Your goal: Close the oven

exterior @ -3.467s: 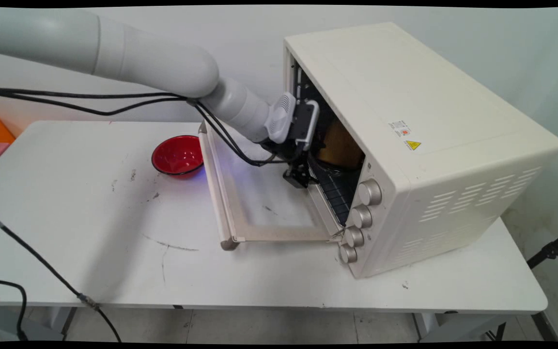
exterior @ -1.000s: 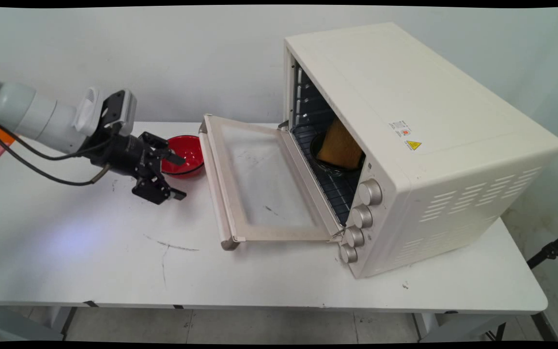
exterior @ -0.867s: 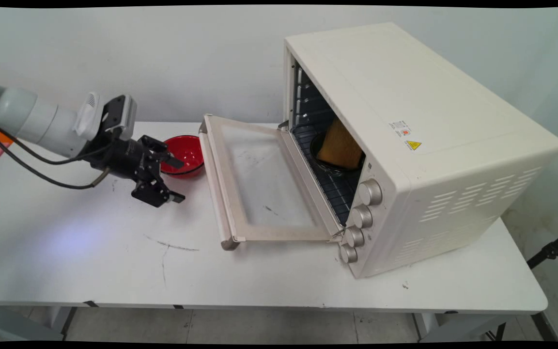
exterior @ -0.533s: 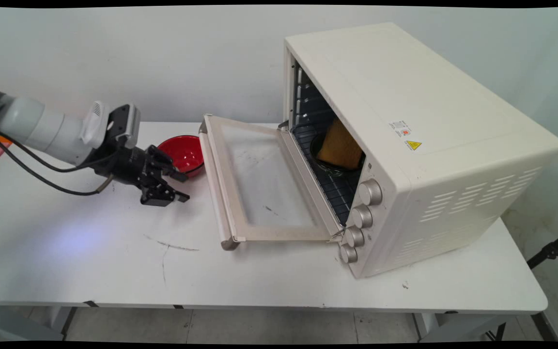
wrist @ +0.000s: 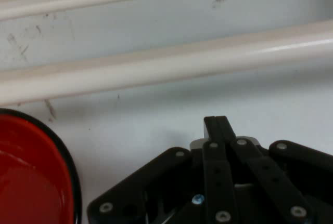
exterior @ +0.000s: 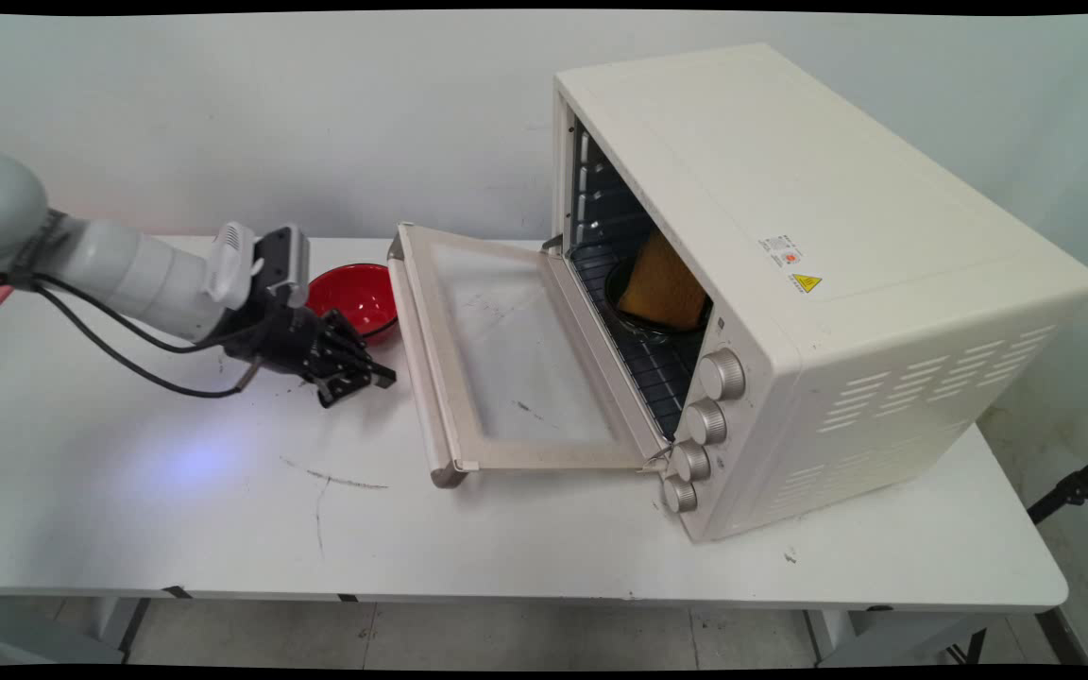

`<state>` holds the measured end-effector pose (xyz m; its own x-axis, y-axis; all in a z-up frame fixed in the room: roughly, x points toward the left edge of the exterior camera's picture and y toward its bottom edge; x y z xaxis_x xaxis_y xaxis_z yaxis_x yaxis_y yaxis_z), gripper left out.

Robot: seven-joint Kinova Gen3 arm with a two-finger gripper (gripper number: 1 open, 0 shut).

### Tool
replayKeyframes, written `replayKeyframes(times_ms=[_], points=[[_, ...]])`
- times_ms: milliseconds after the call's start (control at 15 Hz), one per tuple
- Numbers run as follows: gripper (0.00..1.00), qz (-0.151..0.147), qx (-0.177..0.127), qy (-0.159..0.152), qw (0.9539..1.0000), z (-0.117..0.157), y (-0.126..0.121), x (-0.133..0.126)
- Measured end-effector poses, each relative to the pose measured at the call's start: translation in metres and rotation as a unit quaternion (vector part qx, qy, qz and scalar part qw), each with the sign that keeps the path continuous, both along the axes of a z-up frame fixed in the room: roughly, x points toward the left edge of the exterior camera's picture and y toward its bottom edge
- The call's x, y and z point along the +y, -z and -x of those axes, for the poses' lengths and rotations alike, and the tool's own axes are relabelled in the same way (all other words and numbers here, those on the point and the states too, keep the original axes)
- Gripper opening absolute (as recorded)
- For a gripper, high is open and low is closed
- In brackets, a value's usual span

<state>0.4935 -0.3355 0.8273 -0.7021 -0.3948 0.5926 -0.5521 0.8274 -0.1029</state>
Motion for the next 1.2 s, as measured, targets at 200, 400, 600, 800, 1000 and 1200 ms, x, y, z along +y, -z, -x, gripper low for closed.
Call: replayKeyframes(times_ms=[200,400,600,800,1000,1200], points=[[0.0,0.0,0.006,-0.009,0.9999,0.009,0.011,-0.006],[0.0,0.0,0.014,-0.02,0.9997,0.018,0.023,-0.012],[0.0,0.0,0.02,-0.028,0.9994,0.025,0.029,-0.017],[0.0,-0.001,0.029,-0.035,0.9989,0.034,0.034,-0.023],[0.0,-0.001,0.039,-0.041,0.9984,0.04,0.035,-0.027],[0.0,0.0,0.047,-0.043,0.998,0.044,0.033,-0.03]])
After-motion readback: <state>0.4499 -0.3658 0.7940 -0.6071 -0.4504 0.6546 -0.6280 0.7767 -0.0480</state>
